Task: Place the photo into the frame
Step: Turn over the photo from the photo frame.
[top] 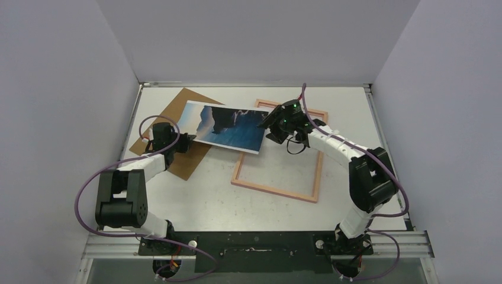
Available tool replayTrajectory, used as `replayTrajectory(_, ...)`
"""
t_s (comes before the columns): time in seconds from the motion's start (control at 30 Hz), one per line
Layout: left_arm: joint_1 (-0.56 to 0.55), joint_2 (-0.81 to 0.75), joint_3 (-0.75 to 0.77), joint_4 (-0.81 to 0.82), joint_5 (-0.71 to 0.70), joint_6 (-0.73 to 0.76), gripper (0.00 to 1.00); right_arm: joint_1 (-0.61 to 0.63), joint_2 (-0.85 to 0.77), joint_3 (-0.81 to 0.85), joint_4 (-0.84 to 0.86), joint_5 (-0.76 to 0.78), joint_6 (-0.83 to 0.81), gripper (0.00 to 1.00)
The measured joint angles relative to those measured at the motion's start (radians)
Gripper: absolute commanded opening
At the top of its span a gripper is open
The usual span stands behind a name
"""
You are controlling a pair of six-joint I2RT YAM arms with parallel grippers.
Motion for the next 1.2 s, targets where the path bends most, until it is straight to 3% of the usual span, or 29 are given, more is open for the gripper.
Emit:
replayTrajectory(0.2,-0.006,0.0,0.081,-0.089,-0.026,0.088,0.0,-0.038,-0.082,0.013,-0.158,0.081,-0.114,0.67)
replayTrajectory(0.5,-0.009,-0.001,0.171,-0.237,-0.041,0.196,0.0,-0.02,-0.214,0.063,-0.304,0.274,-0.418,0.69)
replayTrajectory(0.8,-0.009,-0.027,0.235,-0.391,-0.041,0.266,0.0,0.229,-0.161,0.234,-0.315,0.319,-0.772,0.69)
replayTrajectory(1.2,-0.009,-0.08,0.273,-0.488,-0.032,0.291,0.0,0.569,0.158,0.499,-0.405,0.34,-1.141,0.69)
